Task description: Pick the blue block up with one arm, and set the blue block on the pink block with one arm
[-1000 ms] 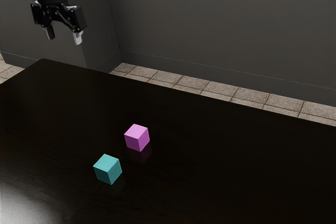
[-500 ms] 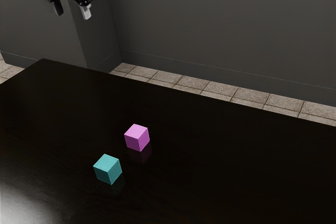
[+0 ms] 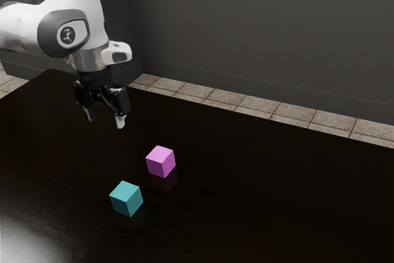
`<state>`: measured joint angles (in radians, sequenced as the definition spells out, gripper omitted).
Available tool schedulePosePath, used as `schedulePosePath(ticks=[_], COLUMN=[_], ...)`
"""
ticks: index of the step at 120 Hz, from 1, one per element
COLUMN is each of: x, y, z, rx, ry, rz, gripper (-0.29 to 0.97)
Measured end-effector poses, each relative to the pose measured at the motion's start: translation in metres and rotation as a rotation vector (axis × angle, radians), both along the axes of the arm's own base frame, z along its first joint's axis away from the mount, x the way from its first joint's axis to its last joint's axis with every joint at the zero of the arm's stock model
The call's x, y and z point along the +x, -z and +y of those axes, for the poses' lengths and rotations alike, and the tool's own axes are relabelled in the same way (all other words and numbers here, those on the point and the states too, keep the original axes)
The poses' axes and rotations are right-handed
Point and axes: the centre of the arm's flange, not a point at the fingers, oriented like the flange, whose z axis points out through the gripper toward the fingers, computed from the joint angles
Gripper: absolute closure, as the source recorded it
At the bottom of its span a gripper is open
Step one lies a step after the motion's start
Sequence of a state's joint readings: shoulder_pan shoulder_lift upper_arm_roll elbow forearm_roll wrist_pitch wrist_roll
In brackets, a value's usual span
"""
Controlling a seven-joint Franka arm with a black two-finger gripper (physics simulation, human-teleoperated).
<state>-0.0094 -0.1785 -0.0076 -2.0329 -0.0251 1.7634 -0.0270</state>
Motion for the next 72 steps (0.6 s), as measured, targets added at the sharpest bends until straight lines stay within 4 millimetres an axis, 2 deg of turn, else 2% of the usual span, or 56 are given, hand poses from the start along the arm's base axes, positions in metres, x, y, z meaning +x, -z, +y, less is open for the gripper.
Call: schedulePosePath(ticks=[7,15,29,42,52,72], x=[0.000,-0.001,-0.012,-0.020,-0.022,-0.028], y=[0.039,0.063,0.106,0.130,0.140,0.172], z=[-0.007,-0.013,-0.013,-0.012,-0.011,-0.010], rx=[0.002,0.004,0.004,0.006,0.007,0.007], ry=[0.010,0.021,0.018,0.023,0.032,0.047], rz=[0.005,-0.015,-0.035,-0.057,-0.080,-0.090], gripper=[0.00,0.00,0.00,0.00,0.00,0.00])
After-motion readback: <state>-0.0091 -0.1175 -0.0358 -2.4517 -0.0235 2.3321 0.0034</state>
